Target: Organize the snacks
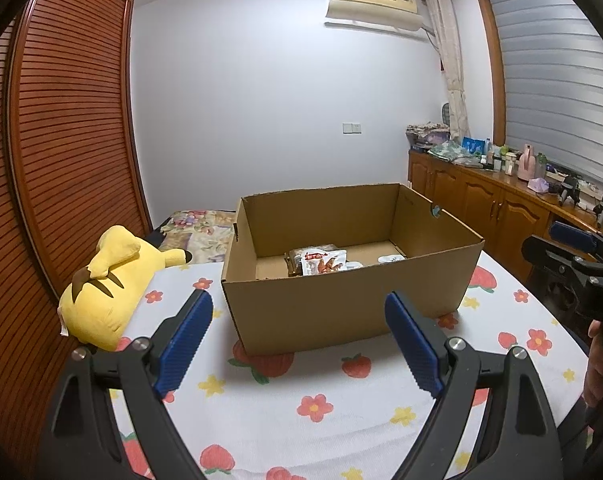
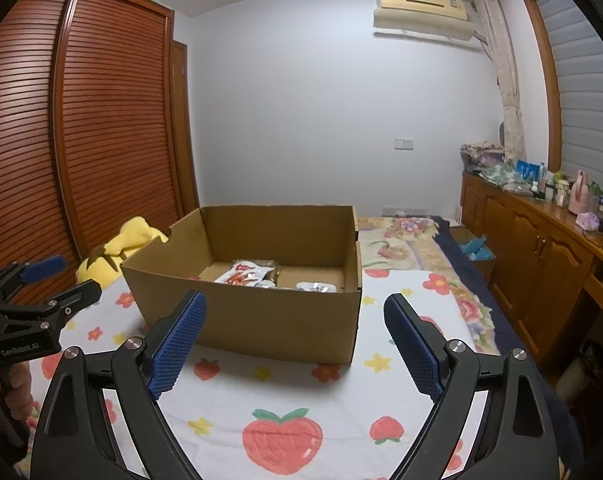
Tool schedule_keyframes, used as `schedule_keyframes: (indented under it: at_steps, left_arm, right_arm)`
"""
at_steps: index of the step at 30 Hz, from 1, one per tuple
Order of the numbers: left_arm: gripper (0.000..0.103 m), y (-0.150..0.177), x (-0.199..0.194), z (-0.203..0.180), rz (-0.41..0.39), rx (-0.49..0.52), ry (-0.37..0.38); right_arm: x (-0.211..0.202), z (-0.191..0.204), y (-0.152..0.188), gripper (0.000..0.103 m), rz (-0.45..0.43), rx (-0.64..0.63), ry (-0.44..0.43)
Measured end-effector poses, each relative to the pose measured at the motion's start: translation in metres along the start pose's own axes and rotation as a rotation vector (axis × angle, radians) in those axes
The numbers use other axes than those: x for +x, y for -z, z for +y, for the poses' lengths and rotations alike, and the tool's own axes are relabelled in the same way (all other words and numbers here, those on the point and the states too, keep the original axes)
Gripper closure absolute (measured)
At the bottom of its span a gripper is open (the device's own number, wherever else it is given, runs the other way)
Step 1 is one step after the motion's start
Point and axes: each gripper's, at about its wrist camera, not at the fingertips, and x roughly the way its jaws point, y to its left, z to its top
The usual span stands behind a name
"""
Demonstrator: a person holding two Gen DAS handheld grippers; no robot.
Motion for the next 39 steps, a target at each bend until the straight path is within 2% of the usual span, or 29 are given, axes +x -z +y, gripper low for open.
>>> schedule_keyframes:
  at_steps: [19, 39]
  left_arm:
    - [0.013, 0.001, -0.011, -0.003, -0.012, -0.002, 0.022]
    - [0.013, 0.006, -0.003, -0.001, 0.001, -0.011, 0.011]
  right_arm:
    - [-0.003, -0.003, 0.002, 0.011, 0.009, 0.002, 0.001]
    - [-0.001, -0.003, 0.002, 0.011, 0.012, 0.008, 0.005]
